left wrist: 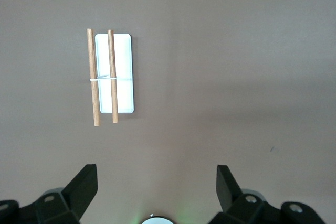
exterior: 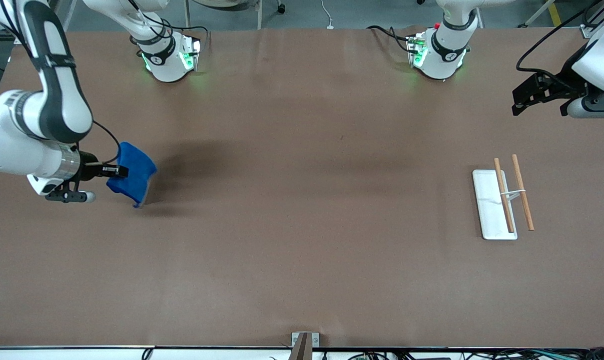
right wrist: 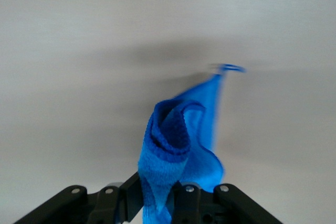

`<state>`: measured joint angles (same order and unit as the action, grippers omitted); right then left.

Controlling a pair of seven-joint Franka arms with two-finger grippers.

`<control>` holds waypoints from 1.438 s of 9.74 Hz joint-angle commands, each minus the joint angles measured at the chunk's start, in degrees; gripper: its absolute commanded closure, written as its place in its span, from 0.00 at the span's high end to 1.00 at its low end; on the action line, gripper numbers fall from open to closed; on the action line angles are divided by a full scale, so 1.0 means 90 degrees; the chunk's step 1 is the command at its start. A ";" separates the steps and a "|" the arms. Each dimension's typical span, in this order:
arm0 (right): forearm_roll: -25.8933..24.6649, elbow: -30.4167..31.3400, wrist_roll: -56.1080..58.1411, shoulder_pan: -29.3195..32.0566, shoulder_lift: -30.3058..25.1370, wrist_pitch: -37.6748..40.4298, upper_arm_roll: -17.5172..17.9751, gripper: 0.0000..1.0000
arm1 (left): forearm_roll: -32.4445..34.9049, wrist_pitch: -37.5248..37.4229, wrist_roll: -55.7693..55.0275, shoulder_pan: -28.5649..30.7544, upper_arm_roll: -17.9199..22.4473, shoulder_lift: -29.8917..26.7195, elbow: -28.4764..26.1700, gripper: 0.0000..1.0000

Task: Right arm passes towel to left arm to hang
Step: 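Carry the towel toward the middle while the left gripper reaches toward it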

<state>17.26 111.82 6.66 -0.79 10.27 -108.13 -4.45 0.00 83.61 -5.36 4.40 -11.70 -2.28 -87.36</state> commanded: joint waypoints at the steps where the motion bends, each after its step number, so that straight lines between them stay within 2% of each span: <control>1: 0.0881 -0.1101 -0.0231 -0.0029 0.0109 0.0898 0.0414 0.01 | -0.0281 -0.0003 0.0088 -0.0146 -0.0028 0.0418 -0.0030 1.00; 2: 0.1320 -0.1377 -0.0668 -0.0029 0.0118 0.0940 0.0629 0.01 | -0.0864 0.0036 0.0078 -0.0080 -0.0018 0.0448 -0.0029 1.00; 3: 0.1682 -0.1679 -0.1030 -0.0078 0.0138 0.0912 0.1018 0.01 | -0.1633 0.0046 0.0078 -0.0060 0.0021 0.0497 -0.0029 1.00; 4: 0.2189 -0.1895 -0.1024 -0.0068 0.0196 0.0863 0.1302 0.01 | -0.2405 0.0094 0.0078 -0.0040 0.0050 0.0546 -0.0029 1.00; 5: 0.2929 -0.2013 -0.1004 -0.0078 0.0313 0.0746 0.1527 0.01 | -0.3147 0.0191 0.0078 0.0066 0.0051 0.0633 -0.0039 1.00; 7: 0.4228 -0.2112 -0.1053 -0.0127 0.0440 -0.0101 0.2122 0.01 | -0.4797 0.0202 0.0097 0.0185 0.0051 0.0916 -0.0049 1.00; 8: 0.5134 -0.2112 -0.1004 -0.0146 0.0489 -0.0433 0.2367 0.01 | -0.5375 0.0192 0.0223 0.0175 0.0041 0.1062 -0.0059 1.00; 10: 0.6310 -0.2151 -0.0975 -0.0156 0.0577 -0.1272 0.3069 0.01 | -0.6568 0.0163 0.1360 0.0146 0.0002 0.1520 -0.0136 1.00; 12: 0.6714 -0.2393 -0.0809 -0.0195 0.0781 -0.1657 0.3608 0.01 | -0.7456 0.0153 0.2961 0.0087 -0.0028 0.2048 -0.0350 1.00; 14: 0.7327 -0.2667 -0.0780 -0.0234 0.1055 -0.1686 0.4037 0.01 | -0.8715 0.0153 0.3883 -0.0020 -0.0037 0.2303 -0.0973 1.00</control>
<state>79.45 90.75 -1.45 -3.20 17.05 -123.05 29.41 -73.70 84.84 24.13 4.89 -11.87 17.17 -91.77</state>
